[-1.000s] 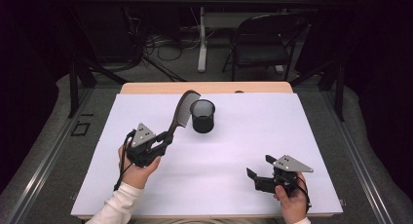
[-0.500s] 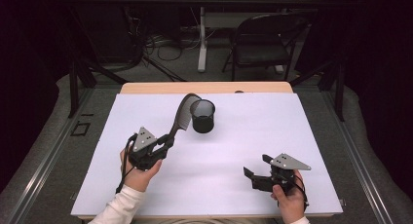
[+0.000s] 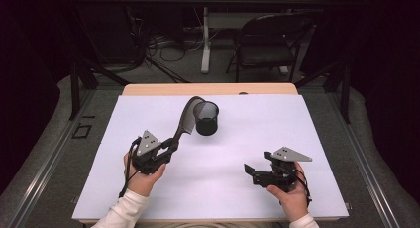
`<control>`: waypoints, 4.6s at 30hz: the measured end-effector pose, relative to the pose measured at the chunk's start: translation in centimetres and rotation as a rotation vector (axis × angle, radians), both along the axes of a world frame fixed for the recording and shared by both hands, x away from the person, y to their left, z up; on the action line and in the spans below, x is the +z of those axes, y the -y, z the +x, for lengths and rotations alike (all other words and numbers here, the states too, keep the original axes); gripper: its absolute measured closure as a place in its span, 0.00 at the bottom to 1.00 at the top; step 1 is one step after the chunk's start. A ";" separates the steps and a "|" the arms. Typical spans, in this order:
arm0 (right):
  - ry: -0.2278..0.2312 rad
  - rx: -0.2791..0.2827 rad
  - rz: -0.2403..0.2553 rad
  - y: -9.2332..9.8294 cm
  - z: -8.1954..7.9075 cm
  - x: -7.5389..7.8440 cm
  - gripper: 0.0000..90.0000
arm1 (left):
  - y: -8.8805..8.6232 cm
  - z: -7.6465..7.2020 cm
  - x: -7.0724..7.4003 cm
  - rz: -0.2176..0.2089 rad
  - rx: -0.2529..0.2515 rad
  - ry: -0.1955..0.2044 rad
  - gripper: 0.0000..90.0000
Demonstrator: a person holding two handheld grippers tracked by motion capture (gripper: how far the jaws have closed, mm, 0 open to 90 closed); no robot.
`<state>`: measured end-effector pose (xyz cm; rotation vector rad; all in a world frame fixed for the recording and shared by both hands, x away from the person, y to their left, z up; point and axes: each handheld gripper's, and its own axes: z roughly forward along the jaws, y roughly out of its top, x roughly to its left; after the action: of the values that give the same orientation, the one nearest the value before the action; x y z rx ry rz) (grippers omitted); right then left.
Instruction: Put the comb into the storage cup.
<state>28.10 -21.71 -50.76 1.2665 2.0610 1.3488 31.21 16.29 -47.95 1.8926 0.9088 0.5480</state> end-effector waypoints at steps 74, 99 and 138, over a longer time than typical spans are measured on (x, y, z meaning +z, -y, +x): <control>-0.011 0.121 0.143 -7.9 6.5 5.2 0.18 | 0.3 -0.3 -0.6 -0.004 0.005 0.037 0.81; -0.048 0.122 0.345 -6.9 6.1 5.0 0.40 | 2.2 -1.1 -2.0 0.045 -0.046 0.037 0.81; -0.094 0.098 0.451 -6.4 6.1 4.2 0.59 | 4.5 -2.4 -3.0 0.071 -0.129 0.033 0.80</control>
<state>34.24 -15.35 -46.57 1.4407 1.9664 1.9107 28.77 11.79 -50.93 1.9850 0.7486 0.5375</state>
